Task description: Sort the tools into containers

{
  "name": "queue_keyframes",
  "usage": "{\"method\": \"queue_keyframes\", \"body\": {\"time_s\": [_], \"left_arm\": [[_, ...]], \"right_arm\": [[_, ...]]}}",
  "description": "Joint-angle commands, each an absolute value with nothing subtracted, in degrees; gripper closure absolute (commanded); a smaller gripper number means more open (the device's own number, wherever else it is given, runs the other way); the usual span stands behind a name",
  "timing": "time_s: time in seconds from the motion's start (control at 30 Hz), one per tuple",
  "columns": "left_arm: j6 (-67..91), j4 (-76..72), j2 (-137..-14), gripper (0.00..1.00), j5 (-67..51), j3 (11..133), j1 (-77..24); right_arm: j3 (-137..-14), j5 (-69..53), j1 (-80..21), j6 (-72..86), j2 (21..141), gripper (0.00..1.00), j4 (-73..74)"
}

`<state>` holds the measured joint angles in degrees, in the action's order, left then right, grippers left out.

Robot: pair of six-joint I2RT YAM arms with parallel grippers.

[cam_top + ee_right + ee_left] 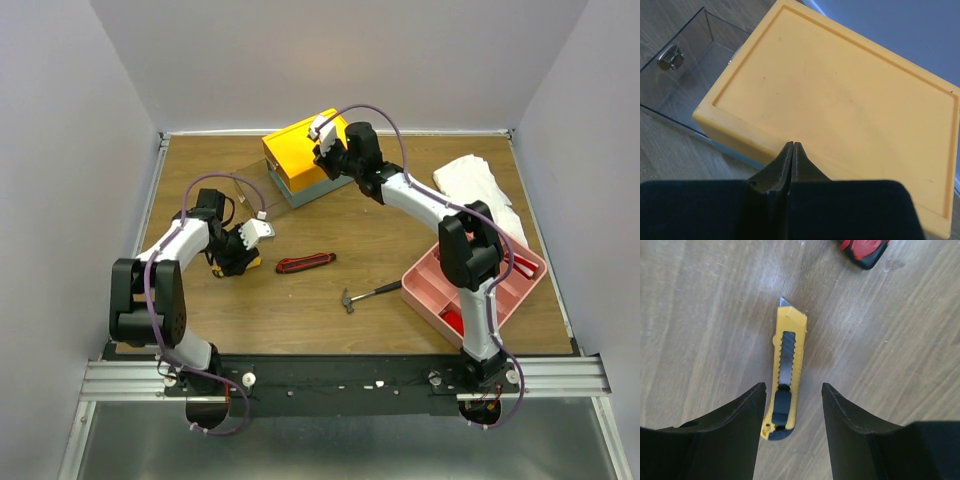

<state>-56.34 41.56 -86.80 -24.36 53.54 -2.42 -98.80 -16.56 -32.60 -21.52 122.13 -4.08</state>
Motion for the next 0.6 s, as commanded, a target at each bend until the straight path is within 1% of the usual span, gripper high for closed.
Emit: {"method": "queue_keyframes", "body": {"time_s": [0.0,0.17,0.27,0.3,0.37,0.4,0.5,0.57], "left_arm": [[-60.81,37.98,-90.87,0.41,-20.84,52.74,-2.55],[-61.26,36.12,-94.04,0.42,-20.04,53.17,-2.55],[-61.52,36.21,-95.18,0.49,-20.13,53.35,-2.81],[-61.87,36.82,-95.45,0.58,-20.13,53.44,-2.9],[-62.57,37.7,-96.15,0.72,-20.74,53.96,-3.07],[-62.75,39.01,-96.24,0.84,-21.18,54.14,-3.08],[-63.89,43.31,-95.19,0.97,-22.85,55.63,-3.08],[-64.6,45.95,-93.17,1.0,-23.81,57.3,-3.08]], "right_arm": [[-95.36,-15.29,-33.57,-22.06,123.58,0.92,5.19],[-95.1,-15.03,-33.57,-22.32,123.49,0.92,5.19],[-94.92,-14.85,-33.57,-22.5,123.49,0.92,5.1],[-94.83,-14.68,-33.57,-22.59,123.49,0.92,5.1],[-94.75,-14.77,-33.57,-22.76,123.31,0.92,5.1],[-94.66,-14.68,-33.57,-22.76,123.22,0.92,4.92],[-94.31,-14.15,-33.57,-22.94,122.96,0.92,4.75],[-94.22,-14.06,-33.57,-23.03,122.78,0.93,4.75]]}}
